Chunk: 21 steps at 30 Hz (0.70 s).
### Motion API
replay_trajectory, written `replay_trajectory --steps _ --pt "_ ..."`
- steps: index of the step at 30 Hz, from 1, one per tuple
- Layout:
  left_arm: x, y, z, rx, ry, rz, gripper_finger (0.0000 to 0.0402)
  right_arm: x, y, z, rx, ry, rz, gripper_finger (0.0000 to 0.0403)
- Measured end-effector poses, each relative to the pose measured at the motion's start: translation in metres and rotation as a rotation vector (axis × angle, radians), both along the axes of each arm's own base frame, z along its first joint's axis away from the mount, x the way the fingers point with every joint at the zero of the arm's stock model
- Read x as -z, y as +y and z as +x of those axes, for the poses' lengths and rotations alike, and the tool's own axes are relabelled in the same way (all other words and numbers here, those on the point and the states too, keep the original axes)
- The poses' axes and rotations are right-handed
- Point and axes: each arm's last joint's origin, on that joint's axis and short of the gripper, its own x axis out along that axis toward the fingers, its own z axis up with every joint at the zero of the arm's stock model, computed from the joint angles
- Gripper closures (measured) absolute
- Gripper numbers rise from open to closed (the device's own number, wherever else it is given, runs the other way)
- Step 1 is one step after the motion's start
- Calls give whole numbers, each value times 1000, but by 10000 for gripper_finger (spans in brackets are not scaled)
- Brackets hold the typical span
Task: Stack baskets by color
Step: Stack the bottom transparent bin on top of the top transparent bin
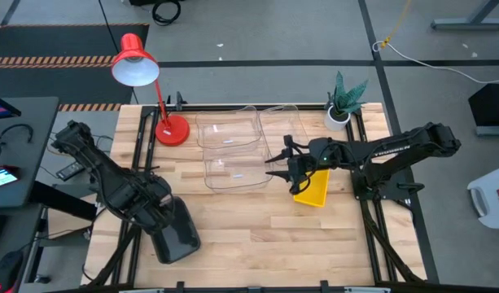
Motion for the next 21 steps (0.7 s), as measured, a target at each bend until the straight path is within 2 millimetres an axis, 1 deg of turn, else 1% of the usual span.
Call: replay_trajectory --steps 5,12,16,21 --pt "21 3 -3 -3 49 28 134 0 1 0 -30 2 32 245" --pt "47 7 -1 -18 84 -2 157 0 2 0 -38 6 53 245" --pt "47 10 3 -7 105 -33 168 1 3 -1 -45 16 60 245" --pt "33 14 14 41 64 -51 174 2 3 -1 -40 21 58 245"
